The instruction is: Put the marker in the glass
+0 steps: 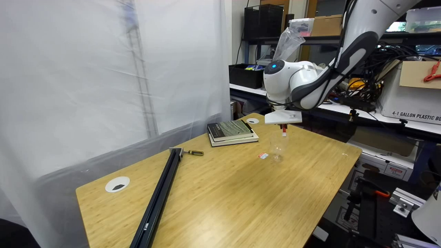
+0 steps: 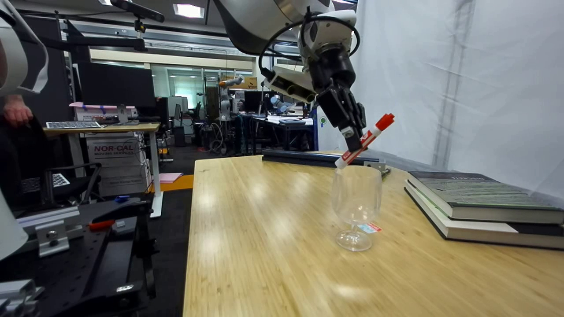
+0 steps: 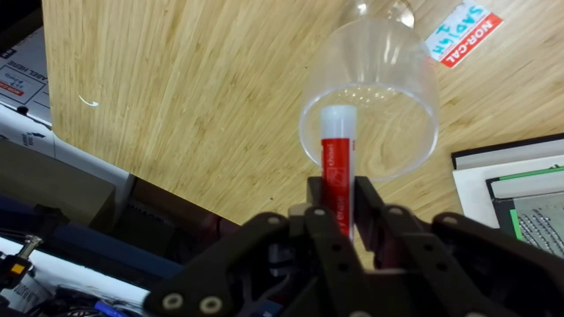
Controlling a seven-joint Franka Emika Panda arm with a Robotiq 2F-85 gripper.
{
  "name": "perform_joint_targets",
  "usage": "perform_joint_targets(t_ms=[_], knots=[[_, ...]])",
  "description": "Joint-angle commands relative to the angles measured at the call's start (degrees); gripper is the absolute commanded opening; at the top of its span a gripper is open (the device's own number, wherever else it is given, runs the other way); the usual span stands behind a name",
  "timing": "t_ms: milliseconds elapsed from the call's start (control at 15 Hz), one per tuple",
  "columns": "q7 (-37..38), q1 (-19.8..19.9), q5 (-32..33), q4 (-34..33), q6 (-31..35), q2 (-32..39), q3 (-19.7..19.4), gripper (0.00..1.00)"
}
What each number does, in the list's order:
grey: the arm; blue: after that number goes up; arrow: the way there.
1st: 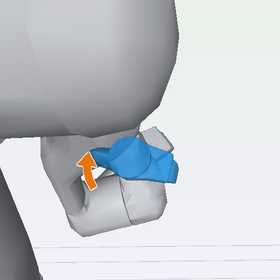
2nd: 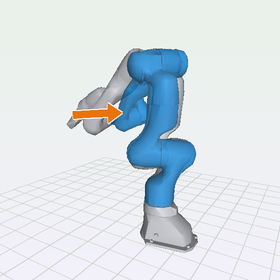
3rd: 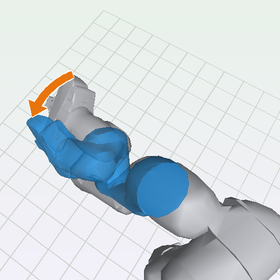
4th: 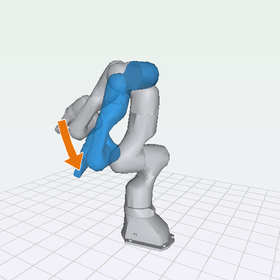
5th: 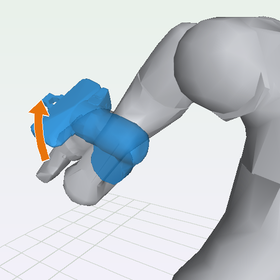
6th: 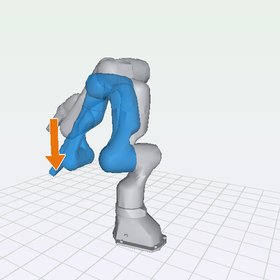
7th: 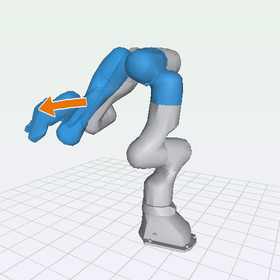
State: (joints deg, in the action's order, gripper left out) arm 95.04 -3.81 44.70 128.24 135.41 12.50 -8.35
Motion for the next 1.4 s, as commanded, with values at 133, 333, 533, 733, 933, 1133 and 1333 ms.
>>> perform_joint_targets(t_ms=[133, 333, 533, 733, 933, 1133, 1333], knots=[[6.4, 0.7, 6.8, 0.8, 2.6, -0.5, 0.1, 0.05], [8.3, 0.4, 9.6, 0.5, 2.0, -0.3, 0.5, 0.05], [9.5, 0.5, 12.0, 0.3, 2.1, -0.1, 1.0, 0.05], [10.4, 0.7, 13.8, 0.0, 2.3, 0.4, 1.2, 0.05], [11.5, 0.9, 15.6, -0.2, 2.7, 1.1, 1.2, 0.05], [12.6, 1.0, 17.2, -0.3, 3.3, 2.2, 1.2, 0.05], [13.4, 0.9, 18.4, -0.8, 3.8, 3.7, 1.1, 0.05]])
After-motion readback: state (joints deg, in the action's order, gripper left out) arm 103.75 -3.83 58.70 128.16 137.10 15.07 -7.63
